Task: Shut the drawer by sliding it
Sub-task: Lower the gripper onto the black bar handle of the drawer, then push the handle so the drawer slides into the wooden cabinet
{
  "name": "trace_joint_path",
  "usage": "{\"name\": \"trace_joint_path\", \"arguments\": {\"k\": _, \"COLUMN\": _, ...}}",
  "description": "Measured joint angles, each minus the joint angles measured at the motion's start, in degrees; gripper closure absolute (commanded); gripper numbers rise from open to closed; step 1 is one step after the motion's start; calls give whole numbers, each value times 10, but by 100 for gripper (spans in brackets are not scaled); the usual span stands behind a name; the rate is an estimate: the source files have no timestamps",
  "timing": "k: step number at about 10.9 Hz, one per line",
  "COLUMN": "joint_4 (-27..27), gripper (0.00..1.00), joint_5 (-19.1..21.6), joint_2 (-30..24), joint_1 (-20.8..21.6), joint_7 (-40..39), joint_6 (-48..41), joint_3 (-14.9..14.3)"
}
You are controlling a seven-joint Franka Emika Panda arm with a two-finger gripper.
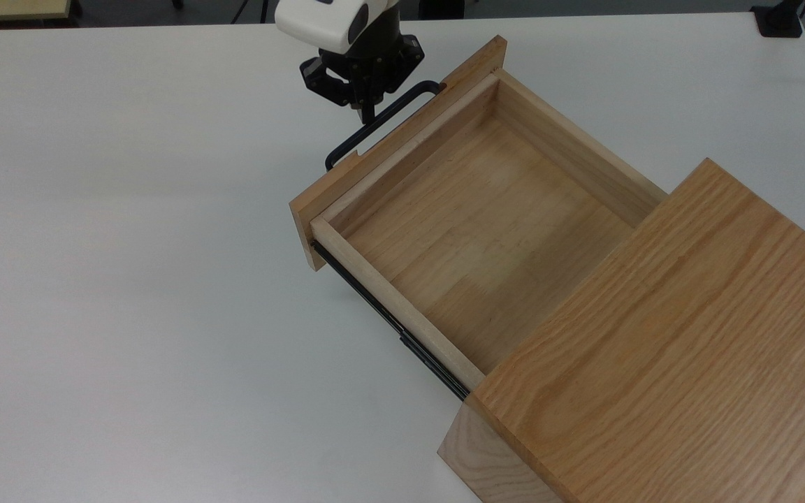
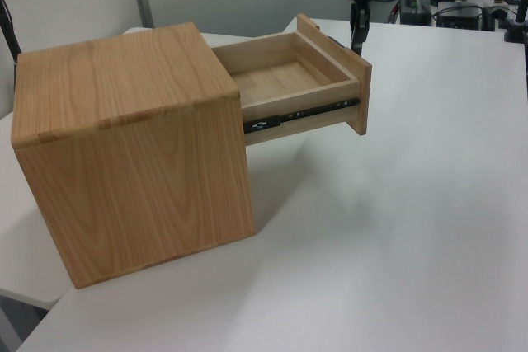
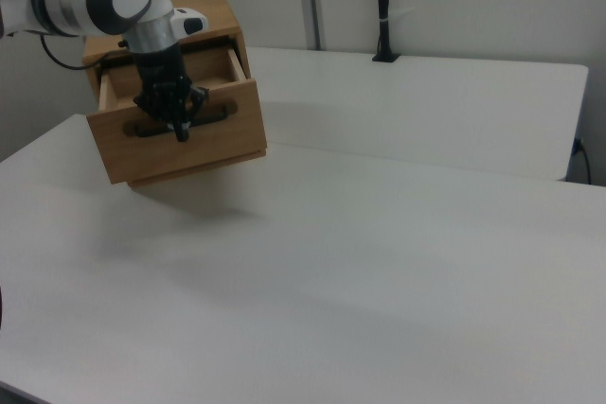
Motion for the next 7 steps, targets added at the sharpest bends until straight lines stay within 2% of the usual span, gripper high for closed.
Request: {"name": "trace_joint_path", "arguments": {"k": 7, "joint_4": 1, "gripper": 100, "joint_5": 0, "joint_2": 8, "joint_1": 11, "joint_7": 214, "joint_6": 113, "joint_3": 12}}
